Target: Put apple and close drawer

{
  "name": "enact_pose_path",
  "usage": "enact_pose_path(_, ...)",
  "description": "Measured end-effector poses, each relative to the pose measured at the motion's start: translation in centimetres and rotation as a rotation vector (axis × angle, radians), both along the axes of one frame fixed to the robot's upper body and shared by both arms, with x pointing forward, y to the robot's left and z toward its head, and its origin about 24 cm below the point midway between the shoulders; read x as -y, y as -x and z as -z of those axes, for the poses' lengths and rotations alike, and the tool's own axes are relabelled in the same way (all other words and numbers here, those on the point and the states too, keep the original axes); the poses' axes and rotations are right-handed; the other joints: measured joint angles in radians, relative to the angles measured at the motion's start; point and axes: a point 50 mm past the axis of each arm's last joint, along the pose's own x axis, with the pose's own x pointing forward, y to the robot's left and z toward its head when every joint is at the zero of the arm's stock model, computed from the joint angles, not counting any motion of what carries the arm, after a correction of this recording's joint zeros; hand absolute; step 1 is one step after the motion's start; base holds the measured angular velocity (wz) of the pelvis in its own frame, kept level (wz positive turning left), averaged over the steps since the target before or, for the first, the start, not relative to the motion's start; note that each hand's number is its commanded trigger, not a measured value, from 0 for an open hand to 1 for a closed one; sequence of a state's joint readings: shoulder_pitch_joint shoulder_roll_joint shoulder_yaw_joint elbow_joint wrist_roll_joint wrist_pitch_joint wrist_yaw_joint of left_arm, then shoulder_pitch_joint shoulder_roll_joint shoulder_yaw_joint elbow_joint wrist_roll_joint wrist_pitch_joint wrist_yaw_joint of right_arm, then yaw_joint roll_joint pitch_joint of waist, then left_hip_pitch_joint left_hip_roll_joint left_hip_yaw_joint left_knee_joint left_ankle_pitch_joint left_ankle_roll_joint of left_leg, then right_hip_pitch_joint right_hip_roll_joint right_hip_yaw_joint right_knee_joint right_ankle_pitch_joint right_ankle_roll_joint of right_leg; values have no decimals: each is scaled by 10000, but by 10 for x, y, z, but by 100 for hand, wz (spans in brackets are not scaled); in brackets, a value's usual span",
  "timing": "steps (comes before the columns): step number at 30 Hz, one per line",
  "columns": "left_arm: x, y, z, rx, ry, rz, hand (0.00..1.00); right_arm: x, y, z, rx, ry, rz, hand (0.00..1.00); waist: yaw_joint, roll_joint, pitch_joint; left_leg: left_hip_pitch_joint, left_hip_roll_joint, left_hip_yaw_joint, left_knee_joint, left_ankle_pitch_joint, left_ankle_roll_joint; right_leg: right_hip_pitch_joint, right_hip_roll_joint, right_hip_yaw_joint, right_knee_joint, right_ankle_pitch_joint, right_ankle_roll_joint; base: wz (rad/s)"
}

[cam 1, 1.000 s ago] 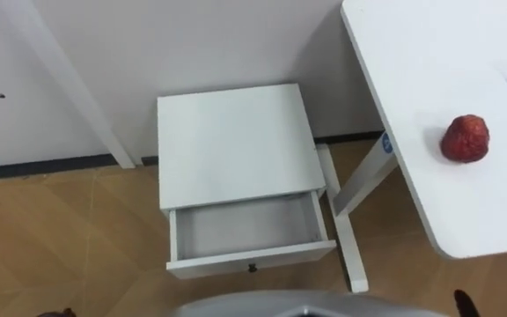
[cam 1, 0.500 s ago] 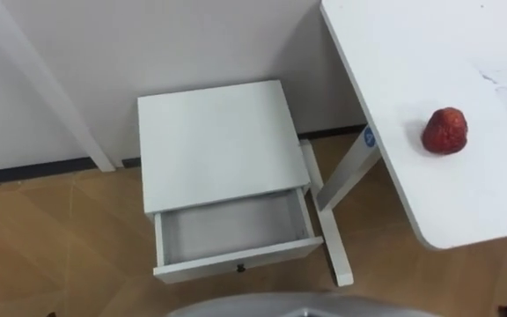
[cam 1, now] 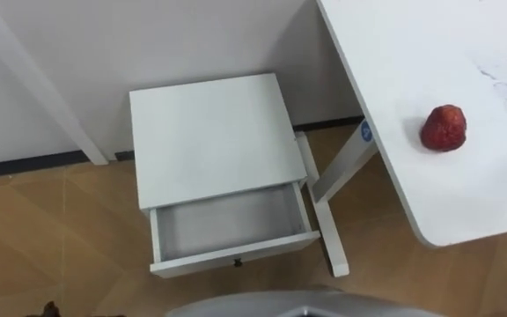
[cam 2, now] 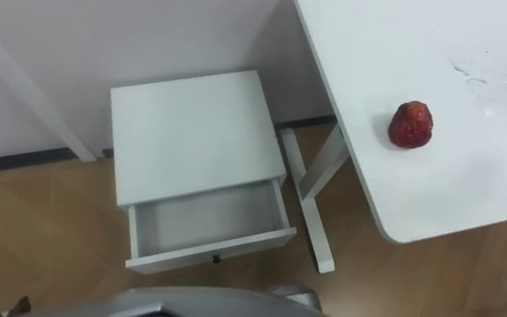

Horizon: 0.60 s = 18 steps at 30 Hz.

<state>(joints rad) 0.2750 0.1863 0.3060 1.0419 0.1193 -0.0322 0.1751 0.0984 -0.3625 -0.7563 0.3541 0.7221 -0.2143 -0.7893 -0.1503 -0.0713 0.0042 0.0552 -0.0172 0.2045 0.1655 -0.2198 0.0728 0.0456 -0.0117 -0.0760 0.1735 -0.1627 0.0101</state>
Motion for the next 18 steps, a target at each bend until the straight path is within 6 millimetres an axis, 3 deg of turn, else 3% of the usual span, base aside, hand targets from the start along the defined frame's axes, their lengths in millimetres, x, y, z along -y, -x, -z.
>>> enact_pose_path(6,8,-16,2,341,421,857,0,-27,-38,-23,-1577,2564,-2348,0,520,28,-22,-81,36,137,7,1,-1,-228,32,167,131,0,0,-6)
enact_pose_path(14,10,-5,4,-75,457,958,0,-55,-66,-13,-3313,3960,-5061,0,825,58,21,-67,33,23,27,1,-1,-163,-6,-40,81,0,0,5)
enact_pose_path(18,10,-5,4,-108,482,1043,0,-69,-77,-10,-3861,4409,-6464,0,979,117,3,-16,39,-7,14,0,-2,-89,-4,-98,70,0,0,2)
